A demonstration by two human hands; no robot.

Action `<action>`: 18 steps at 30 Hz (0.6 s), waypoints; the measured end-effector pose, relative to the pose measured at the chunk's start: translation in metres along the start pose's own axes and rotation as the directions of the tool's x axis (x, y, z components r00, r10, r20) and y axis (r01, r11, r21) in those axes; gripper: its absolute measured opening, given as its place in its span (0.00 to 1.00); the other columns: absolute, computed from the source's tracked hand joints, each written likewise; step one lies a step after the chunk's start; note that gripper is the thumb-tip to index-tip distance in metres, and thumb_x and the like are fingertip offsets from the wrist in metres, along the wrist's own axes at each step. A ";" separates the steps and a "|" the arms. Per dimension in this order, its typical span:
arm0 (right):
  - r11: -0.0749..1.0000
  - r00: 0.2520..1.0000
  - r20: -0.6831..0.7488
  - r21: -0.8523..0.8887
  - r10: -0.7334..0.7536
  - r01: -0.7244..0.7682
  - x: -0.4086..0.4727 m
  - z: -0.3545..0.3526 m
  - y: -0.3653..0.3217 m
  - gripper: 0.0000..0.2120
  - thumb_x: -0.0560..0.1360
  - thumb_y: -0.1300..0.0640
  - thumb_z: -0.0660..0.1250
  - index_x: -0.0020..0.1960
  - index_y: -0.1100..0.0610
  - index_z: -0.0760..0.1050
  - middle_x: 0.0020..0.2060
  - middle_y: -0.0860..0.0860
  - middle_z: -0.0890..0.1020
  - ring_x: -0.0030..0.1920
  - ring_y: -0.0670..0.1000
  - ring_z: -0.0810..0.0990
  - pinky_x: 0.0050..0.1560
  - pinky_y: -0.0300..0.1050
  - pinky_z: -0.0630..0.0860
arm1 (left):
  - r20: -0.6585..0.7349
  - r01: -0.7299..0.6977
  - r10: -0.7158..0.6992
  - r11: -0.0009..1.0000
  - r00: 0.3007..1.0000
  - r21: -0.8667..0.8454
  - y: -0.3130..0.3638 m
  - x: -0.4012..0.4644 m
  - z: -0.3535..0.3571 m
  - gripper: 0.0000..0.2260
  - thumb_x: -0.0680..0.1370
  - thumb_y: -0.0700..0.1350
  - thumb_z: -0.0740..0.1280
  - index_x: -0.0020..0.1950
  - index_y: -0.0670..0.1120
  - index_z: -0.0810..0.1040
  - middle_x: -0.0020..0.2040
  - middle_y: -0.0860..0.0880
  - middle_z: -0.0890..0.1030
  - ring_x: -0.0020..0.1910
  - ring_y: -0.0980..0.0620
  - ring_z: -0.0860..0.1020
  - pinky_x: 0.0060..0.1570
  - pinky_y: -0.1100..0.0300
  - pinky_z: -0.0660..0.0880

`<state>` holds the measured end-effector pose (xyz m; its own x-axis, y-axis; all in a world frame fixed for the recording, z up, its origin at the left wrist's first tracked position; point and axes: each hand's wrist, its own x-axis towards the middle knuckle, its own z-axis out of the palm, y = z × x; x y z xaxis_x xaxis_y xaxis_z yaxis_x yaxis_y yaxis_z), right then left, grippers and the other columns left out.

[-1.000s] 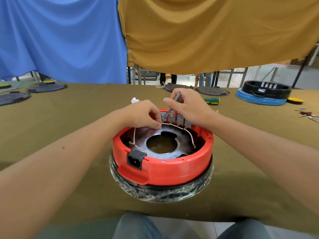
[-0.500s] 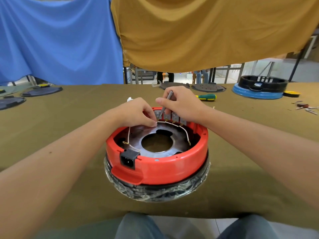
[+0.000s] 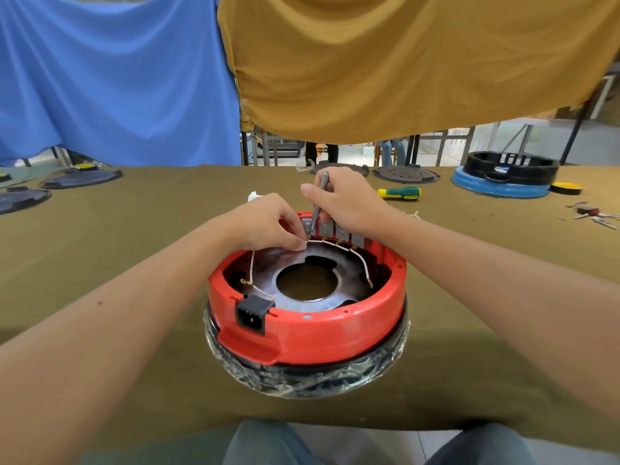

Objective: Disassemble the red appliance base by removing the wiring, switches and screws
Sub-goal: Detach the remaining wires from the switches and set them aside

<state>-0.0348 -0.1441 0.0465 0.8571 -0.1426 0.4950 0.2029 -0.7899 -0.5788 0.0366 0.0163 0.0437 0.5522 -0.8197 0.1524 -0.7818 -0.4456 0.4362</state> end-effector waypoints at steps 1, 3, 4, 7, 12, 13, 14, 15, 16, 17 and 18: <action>0.999 1.000 -0.009 -0.022 -0.024 0.024 -0.001 0.000 -0.001 0.16 0.81 0.52 0.64 0.36 0.56 0.70 0.27 0.50 0.81 0.27 0.43 0.77 0.31 0.32 0.72 | -0.001 0.000 0.000 1.000 1.000 0.004 0.000 0.000 0.000 0.02 0.73 0.44 0.75 0.41 0.50 0.86 0.41 0.56 0.84 0.40 0.60 0.80 0.44 0.66 0.73; 0.995 0.998 -0.012 -0.071 -0.066 0.065 -0.004 0.001 -0.003 0.16 0.80 0.52 0.65 0.37 0.58 0.72 0.27 0.49 0.79 0.28 0.44 0.76 0.34 0.38 0.72 | -0.002 0.003 -0.003 1.000 1.000 0.005 0.000 0.000 0.000 0.02 0.73 0.44 0.75 0.41 0.51 0.86 0.41 0.56 0.84 0.40 0.61 0.80 0.44 0.66 0.73; 0.992 0.997 -0.008 -0.093 -0.082 0.081 -0.005 0.001 -0.004 0.16 0.80 0.51 0.65 0.37 0.60 0.73 0.27 0.49 0.78 0.29 0.45 0.74 0.35 0.40 0.71 | -0.004 0.003 -0.003 1.000 1.000 0.004 0.000 0.000 0.000 0.02 0.73 0.45 0.75 0.41 0.52 0.86 0.41 0.57 0.84 0.40 0.61 0.80 0.43 0.67 0.72; 0.993 0.997 0.013 -0.092 -0.071 0.072 -0.005 0.000 -0.004 0.17 0.79 0.51 0.66 0.39 0.63 0.73 0.27 0.52 0.78 0.29 0.45 0.73 0.36 0.41 0.71 | -0.007 -0.002 0.002 1.000 1.000 -0.001 0.000 -0.001 0.000 0.04 0.73 0.45 0.75 0.40 0.53 0.86 0.40 0.57 0.84 0.39 0.63 0.79 0.41 0.69 0.70; 0.999 0.999 0.023 0.008 0.033 -0.034 0.001 -0.001 -0.001 0.14 0.80 0.54 0.65 0.39 0.60 0.73 0.25 0.50 0.79 0.24 0.43 0.73 0.31 0.33 0.70 | -0.003 -0.012 0.012 1.000 1.000 -0.016 -0.001 0.000 0.000 0.04 0.72 0.43 0.75 0.40 0.52 0.86 0.40 0.57 0.84 0.40 0.61 0.80 0.43 0.68 0.72; 0.999 0.999 0.022 0.011 0.043 -0.043 0.002 -0.001 -0.001 0.13 0.80 0.55 0.65 0.39 0.60 0.73 0.25 0.51 0.78 0.24 0.43 0.73 0.31 0.35 0.71 | -0.004 -0.011 0.011 1.000 1.000 -0.017 -0.001 0.000 0.000 0.05 0.72 0.43 0.75 0.39 0.53 0.86 0.39 0.57 0.84 0.40 0.61 0.80 0.42 0.68 0.71; 0.999 0.998 0.021 0.015 0.051 -0.052 0.002 -0.001 0.000 0.13 0.80 0.55 0.64 0.39 0.60 0.73 0.26 0.51 0.78 0.25 0.43 0.74 0.32 0.36 0.71 | -0.005 -0.010 0.009 1.000 1.000 -0.018 -0.001 0.000 0.000 0.05 0.72 0.43 0.75 0.39 0.53 0.85 0.39 0.58 0.84 0.40 0.61 0.80 0.42 0.67 0.71; 0.998 0.998 0.019 0.025 0.057 -0.058 0.003 -0.001 0.000 0.13 0.80 0.55 0.64 0.39 0.60 0.72 0.26 0.51 0.78 0.24 0.42 0.74 0.32 0.35 0.71 | -0.005 -0.010 0.010 1.000 1.000 -0.019 -0.001 0.000 0.000 0.05 0.72 0.43 0.75 0.38 0.54 0.85 0.39 0.58 0.84 0.40 0.61 0.80 0.42 0.67 0.71; 0.998 0.998 0.018 0.035 0.061 -0.061 0.003 -0.001 0.001 0.13 0.80 0.56 0.64 0.38 0.60 0.72 0.25 0.51 0.78 0.24 0.42 0.74 0.32 0.34 0.71 | -0.004 -0.011 0.011 1.000 1.000 -0.020 -0.001 0.000 0.000 0.06 0.72 0.43 0.75 0.38 0.54 0.85 0.39 0.58 0.84 0.40 0.61 0.80 0.43 0.67 0.71; 0.997 0.998 0.018 0.038 0.061 -0.062 0.003 -0.001 0.001 0.14 0.81 0.55 0.64 0.38 0.59 0.72 0.25 0.50 0.78 0.25 0.42 0.74 0.32 0.34 0.71 | -0.003 -0.011 0.011 1.000 1.000 -0.020 -0.001 0.000 0.000 0.05 0.72 0.43 0.75 0.38 0.54 0.85 0.39 0.58 0.84 0.40 0.61 0.80 0.43 0.67 0.72; 0.998 0.998 0.022 0.028 0.060 -0.061 0.003 -0.001 0.001 0.14 0.81 0.55 0.64 0.38 0.59 0.72 0.26 0.50 0.78 0.25 0.42 0.74 0.34 0.36 0.72 | -0.003 -0.010 0.010 1.000 1.000 -0.021 -0.001 0.000 0.001 0.05 0.72 0.43 0.75 0.39 0.54 0.86 0.39 0.58 0.84 0.40 0.61 0.80 0.43 0.66 0.72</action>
<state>-0.0326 -0.1455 0.0476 0.8782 -0.1766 0.4445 0.1634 -0.7627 -0.6258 0.0373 0.0160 0.0430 0.5454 -0.8229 0.1597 -0.7812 -0.4299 0.4528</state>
